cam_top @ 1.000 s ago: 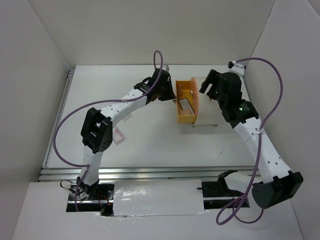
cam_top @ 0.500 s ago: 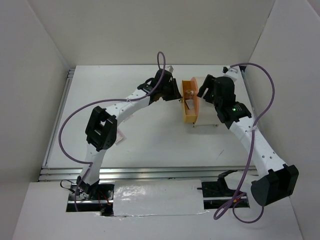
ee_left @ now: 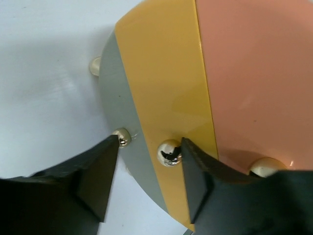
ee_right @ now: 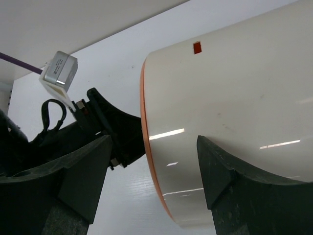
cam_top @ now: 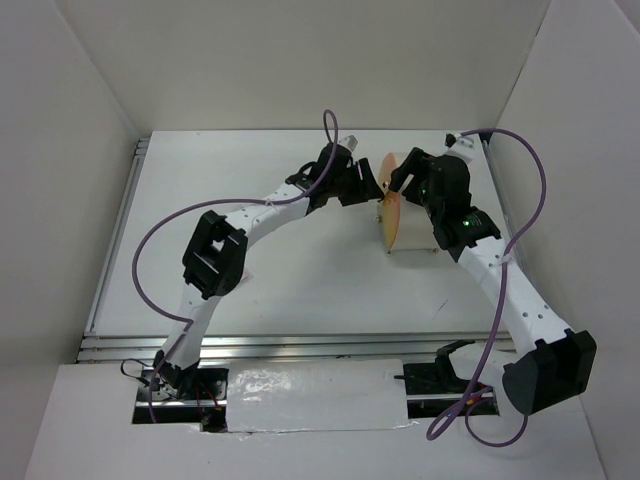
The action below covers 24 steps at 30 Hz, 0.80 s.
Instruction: Organize the makeup
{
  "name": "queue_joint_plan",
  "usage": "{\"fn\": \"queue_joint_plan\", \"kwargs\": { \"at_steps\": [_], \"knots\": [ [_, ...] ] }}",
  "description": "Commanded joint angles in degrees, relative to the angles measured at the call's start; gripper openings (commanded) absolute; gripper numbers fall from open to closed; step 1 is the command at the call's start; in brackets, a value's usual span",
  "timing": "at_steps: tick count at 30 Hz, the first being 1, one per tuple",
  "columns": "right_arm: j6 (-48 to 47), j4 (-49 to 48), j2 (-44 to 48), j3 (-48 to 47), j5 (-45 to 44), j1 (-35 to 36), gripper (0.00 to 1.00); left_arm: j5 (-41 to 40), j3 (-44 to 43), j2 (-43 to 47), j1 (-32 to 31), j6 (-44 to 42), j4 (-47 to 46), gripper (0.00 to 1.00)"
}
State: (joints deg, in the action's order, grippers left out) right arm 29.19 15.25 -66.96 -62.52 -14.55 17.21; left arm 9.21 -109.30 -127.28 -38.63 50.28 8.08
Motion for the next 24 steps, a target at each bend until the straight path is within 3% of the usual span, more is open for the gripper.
{"fn": "queue_joint_plan", "kwargs": {
  "at_steps": [1, 7, 10, 13, 17, 24],
  "knots": [
    [1.57, 3.65, -0.54, 2.49, 2.50, -0.25, 0.79, 5.20, -2.15, -2.70, -0.92, 2.54, -5.17, 0.68],
    [1.48, 3.91, 0.34, 3.11, 2.24, -0.16, 0.79, 0.47, -1.98, -1.14, -0.92, 2.63, -0.88, 0.74],
    [1.75, 3.48, 0.43, 3.64, 2.42, -0.42, 0.79, -8.93, 3.46, 3.26, -0.74, 5.26, 1.51, 0.80],
    [2.19, 3.47, -0.36, 3.90, 2.07, -0.95, 0.80, -11.50, 9.87, 5.55, -0.22, 8.51, -1.04, 0.89],
    [2.36, 2.86, -0.28, 4.51, 2.41, -1.92, 0.80, -9.67, 14.28, 5.38, -0.13, 9.75, -9.18, 0.97],
    [2.10, 2.68, -0.63, 4.69, 4.88, -3.41, 0.80, -0.96, 15.16, 0.81, 0.49, 12.38, -19.47, 0.97]
  ]
}}
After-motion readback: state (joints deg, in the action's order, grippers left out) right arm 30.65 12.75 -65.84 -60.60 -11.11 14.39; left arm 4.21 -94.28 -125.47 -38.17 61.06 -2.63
